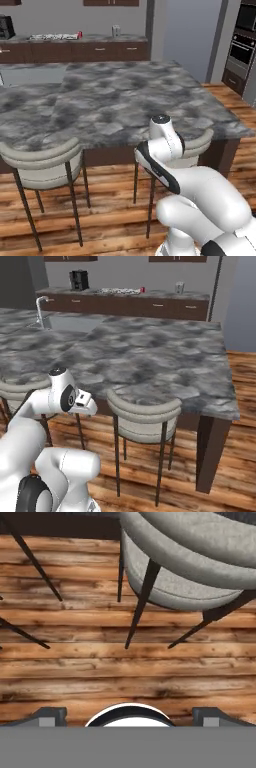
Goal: Four empty soda cans are scattered around the kitchen. Gather all the cans and cluster them next to the stove for recycling.
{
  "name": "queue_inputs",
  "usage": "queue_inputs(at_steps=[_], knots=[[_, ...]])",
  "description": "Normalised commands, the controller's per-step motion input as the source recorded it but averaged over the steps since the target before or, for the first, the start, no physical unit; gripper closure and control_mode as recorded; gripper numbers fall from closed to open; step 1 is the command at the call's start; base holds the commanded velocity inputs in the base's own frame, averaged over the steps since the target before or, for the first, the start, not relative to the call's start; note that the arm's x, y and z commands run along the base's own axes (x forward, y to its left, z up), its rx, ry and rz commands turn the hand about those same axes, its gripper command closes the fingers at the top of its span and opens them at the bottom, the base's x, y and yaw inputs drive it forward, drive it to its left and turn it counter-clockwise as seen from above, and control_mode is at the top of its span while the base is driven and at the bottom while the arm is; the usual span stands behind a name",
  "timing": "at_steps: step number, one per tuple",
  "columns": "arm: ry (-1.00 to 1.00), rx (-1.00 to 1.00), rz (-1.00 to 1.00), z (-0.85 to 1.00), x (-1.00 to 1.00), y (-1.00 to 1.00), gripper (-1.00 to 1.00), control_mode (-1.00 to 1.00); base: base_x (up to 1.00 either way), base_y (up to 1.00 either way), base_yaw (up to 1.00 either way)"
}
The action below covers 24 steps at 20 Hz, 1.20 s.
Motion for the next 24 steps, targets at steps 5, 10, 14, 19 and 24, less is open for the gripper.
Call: queue_inputs(at_steps=[5, 10, 14, 19, 24], knots=[[0.00, 0.00, 0.00, 0.00, 0.00, 0.00, -1.00, 1.00, -0.02, 1.00, -0.05], [0.00, 0.00, 0.00, 0.00, 0.00, 0.00, -1.00, 1.00, -0.05, 1.00, -0.02], [0.00, 0.00, 0.00, 0.00, 0.00, 0.00, -1.00, 1.00, -0.07, 1.00, -0.01], [0.00, 0.00, 0.00, 0.00, 0.00, 0.00, -1.00, 1.00, -0.09, 1.00, 0.00], [0.00, 0.00, 0.00, 0.00, 0.00, 0.00, -1.00, 1.00, -0.09, 1.00, 0.00]])
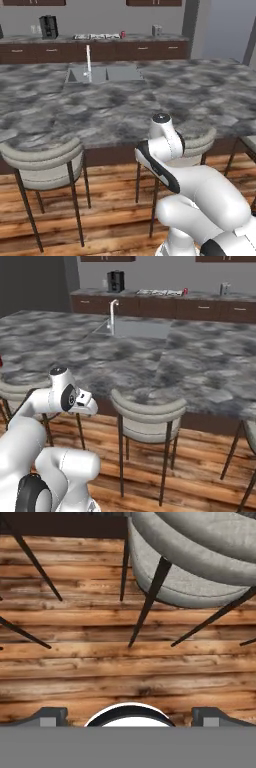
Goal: Four empty soda cans are scattered around the kitchen. Gather all the cans and cluster them next to the stove for recycling.
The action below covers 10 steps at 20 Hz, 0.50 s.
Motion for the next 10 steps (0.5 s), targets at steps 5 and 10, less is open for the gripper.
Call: queue_inputs(at_steps=[5, 10], knots=[[0.00, 0.00, 0.00, 0.00, 0.00, 0.00, -1.00, 1.00, -0.08, 1.00, 0.00], [0.00, 0.00, 0.00, 0.00, 0.00, 0.00, -1.00, 1.00, -0.08, 1.00, 0.00]])
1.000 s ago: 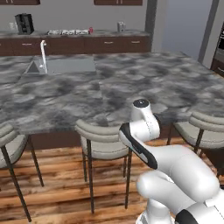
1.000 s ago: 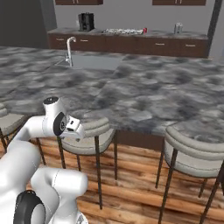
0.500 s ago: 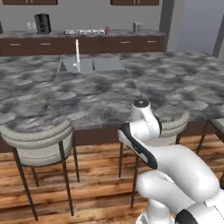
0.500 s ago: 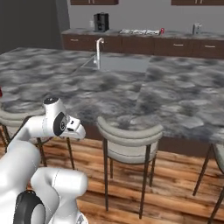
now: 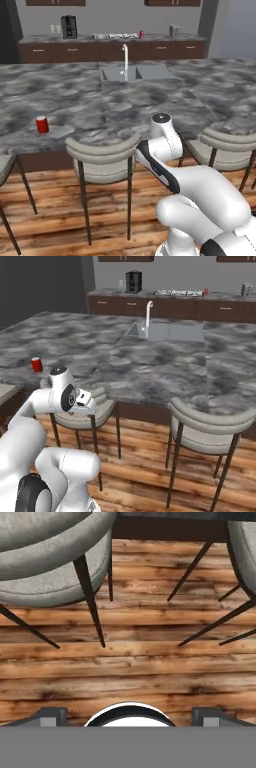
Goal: Four empty soda cans are scattered around the kitchen. Gather all the cans and cluster them next to the stove for recycling.
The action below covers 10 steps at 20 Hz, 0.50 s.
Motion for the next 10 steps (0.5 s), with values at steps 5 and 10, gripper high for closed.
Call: queue_inputs(at_steps=[5, 10], knots=[[0.00, 0.00, 0.00, 0.00, 0.00, 0.00, -1.00, 1.00, -0.04, 1.00, 0.00], [0.00, 0.00, 0.00, 0.00, 0.00, 0.00, -1.00, 1.00, 0.15, 0.96, 0.00]])
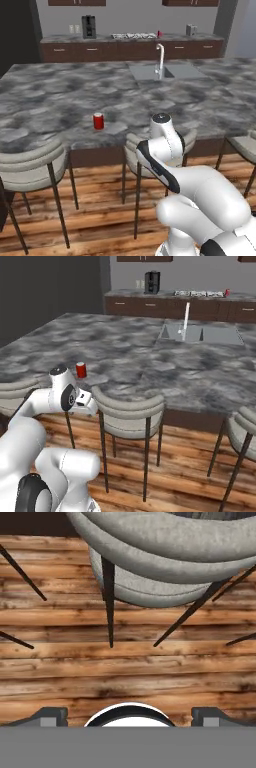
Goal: Four empty soda cans are scattered around the kitchen. Gather all the cans and cluster them next to the stove for recycling.
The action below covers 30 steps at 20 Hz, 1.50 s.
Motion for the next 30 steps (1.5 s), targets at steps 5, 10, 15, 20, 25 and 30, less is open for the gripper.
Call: queue_inputs(at_steps=[5, 10, 15, 20, 25, 30], knots=[[0.00, 0.00, 0.00, 0.00, 0.00, 0.00, -1.00, 1.00, 0.21, 0.97, -0.07], [0.00, 0.00, 0.00, 0.00, 0.00, 0.00, -1.00, 1.00, 0.31, 0.59, -0.11], [0.00, 0.00, 0.00, 0.00, 0.00, 0.00, -1.00, 1.00, 0.41, -0.65, 0.10], [0.00, 0.00, 0.00, 0.00, 0.00, 0.00, -1.00, 1.00, 0.56, 0.13, 0.01], [0.00, 0.00, 0.00, 0.00, 0.00, 0.00, -1.00, 1.00, 0.47, 0.10, -0.03], [0.00, 0.00, 0.00, 0.00, 0.00, 0.00, -1.00, 1.00, 0.08, -0.01, 0.00]])
